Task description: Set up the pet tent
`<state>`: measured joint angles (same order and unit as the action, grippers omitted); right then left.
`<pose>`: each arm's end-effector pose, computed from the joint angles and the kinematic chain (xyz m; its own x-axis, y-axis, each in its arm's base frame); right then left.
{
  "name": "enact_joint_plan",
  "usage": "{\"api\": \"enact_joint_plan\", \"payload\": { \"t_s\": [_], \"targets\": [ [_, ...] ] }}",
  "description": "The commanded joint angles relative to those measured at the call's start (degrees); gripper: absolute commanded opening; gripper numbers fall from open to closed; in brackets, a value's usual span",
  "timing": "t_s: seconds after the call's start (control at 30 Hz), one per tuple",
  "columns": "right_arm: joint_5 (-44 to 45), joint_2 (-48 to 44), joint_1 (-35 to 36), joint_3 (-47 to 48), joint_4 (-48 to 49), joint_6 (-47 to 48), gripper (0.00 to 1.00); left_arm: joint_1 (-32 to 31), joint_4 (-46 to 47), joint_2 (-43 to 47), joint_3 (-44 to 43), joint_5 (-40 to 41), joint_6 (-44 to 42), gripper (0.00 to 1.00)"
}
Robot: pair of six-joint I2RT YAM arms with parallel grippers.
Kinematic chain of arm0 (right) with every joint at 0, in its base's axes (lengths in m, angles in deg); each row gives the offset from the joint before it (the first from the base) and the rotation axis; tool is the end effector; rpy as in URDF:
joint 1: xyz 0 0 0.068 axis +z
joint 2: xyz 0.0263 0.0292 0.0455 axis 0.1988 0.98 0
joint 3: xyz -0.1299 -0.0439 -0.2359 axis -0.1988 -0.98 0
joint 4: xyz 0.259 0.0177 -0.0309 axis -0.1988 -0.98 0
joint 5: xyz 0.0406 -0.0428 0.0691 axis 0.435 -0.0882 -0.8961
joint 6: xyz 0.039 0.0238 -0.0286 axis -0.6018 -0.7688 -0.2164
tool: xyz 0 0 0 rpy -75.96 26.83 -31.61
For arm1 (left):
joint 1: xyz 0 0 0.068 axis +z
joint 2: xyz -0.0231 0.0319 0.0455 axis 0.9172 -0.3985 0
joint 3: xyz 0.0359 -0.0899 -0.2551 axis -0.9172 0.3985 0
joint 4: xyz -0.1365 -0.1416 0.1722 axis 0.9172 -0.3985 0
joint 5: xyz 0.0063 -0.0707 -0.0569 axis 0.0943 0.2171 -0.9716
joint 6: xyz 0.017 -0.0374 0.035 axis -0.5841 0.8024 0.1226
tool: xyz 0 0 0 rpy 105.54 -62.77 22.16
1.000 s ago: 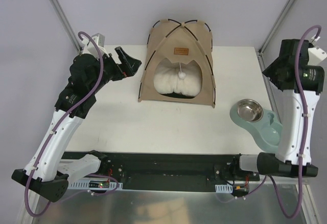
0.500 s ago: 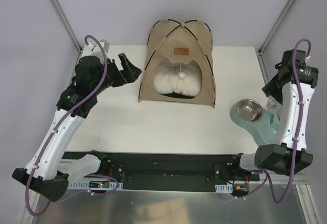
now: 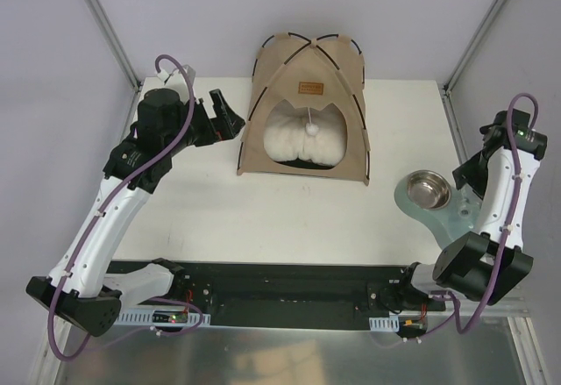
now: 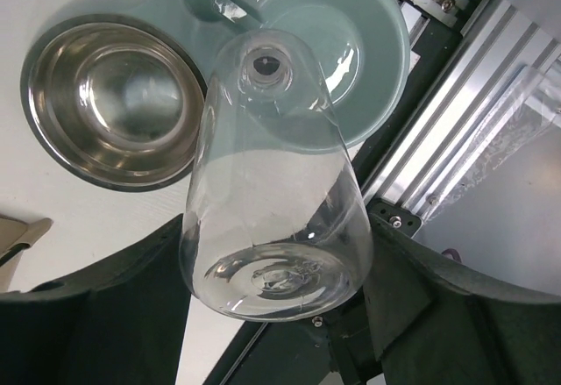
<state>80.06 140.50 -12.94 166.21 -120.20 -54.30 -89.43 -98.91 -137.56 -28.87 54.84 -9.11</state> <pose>0.2141 -0.1100 0.3519 -0.6837 0.5825 -0.4396 0.7062 0.6799 -0.1974 0.2079 -0.0906 0.4408 -0.4121 -0.3514 -0.8406 0.2862 0.8260 -0.4856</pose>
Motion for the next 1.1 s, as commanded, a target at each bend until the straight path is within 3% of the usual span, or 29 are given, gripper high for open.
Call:
{"api": "enact_joint_plan", "payload": {
  "t_s": [0.0, 0.23, 0.87, 1.07],
  "targets": [
    [-1.32, -1.43, -1.26, 1.73, 2.92, -0.6, 0.29, -0.11, -0.42, -0.41, -3.14, 1.94, -2.84, 0.99],
    [-1.66, 0.15, -1.7, 8.77, 2.48, -1.39, 0.26, -0.11, -0.78, -1.2, -3.76, 2.73, -3.55, 0.99],
    [-3.87, 3.05, -2.67, -0.8, 7.57, -1.56, 0.26, 0.5, -1.57, -2.34, -5.25, 3.53, -3.99, 0.99],
    [-10.26, 6.57, -5.82, 1.65, 8.02, -0.95, 0.3, 0.5, -1.66, -2.78, -6.13, 3.62, -4.34, 0.99]
  ]
}}
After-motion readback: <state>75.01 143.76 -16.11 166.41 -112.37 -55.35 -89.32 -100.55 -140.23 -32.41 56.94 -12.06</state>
